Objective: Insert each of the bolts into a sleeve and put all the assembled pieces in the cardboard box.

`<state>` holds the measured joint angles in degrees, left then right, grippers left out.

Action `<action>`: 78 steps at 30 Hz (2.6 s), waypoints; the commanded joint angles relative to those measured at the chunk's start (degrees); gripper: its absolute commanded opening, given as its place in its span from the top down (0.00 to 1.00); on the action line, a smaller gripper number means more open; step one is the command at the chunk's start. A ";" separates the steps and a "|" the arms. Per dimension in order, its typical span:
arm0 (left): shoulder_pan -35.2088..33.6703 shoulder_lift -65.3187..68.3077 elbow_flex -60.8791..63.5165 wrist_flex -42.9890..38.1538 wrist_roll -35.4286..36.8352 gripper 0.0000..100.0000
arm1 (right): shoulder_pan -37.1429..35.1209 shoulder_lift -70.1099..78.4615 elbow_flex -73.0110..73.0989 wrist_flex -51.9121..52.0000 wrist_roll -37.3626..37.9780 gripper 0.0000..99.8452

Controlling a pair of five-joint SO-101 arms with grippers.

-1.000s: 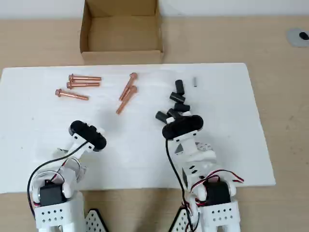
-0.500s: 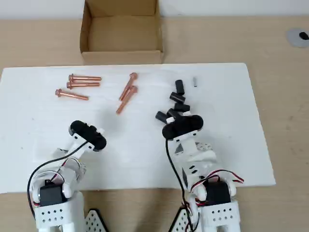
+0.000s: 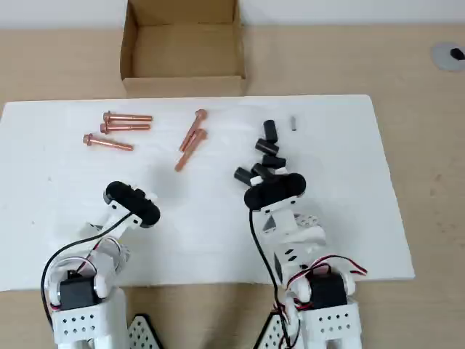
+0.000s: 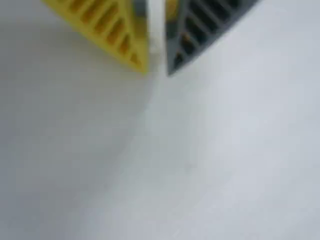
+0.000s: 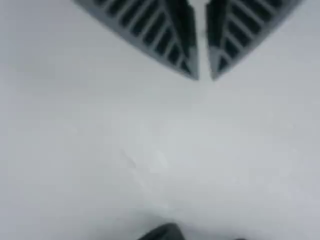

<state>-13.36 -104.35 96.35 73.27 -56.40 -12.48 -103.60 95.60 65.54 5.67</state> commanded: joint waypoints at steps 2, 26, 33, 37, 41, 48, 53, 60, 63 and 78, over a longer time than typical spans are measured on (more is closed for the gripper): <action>-0.26 -0.22 0.70 -0.09 -0.53 0.96 | 0.84 -6.37 0.04 -0.88 0.53 0.99; -5.63 0.40 -12.40 1.41 39.47 0.98 | -1.63 -3.65 -9.01 -2.73 -0.26 0.96; -5.45 11.82 -23.38 -3.60 47.82 0.88 | -1.45 21.76 -28.35 -1.41 -0.35 0.88; -3.78 27.91 -40.35 -5.89 57.85 0.86 | -1.45 44.62 -49.01 0.79 -0.62 0.88; -2.64 49.98 -60.40 -1.67 69.19 0.86 | -1.71 66.77 -73.01 8.97 -6.24 0.88; -1.14 86.29 -88.70 9.32 94.95 0.86 | -2.33 96.84 -106.15 27.52 -5.80 0.88; -1.14 105.19 -100.92 13.36 106.37 0.86 | -4.18 112.84 -118.46 36.92 -0.44 0.88; -1.58 123.30 -112.18 13.36 107.78 0.86 | -5.41 115.91 -119.52 36.92 0.62 0.88; -1.58 128.92 -115.60 13.45 107.87 0.86 | -5.41 116.00 -119.52 36.92 0.88 0.88; -2.46 141.23 -129.32 13.71 109.36 0.86 | -5.41 116.00 -116.88 36.92 0.88 0.88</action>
<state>-15.38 37.54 -28.57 86.46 52.79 -17.14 12.70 -20.88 101.58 5.93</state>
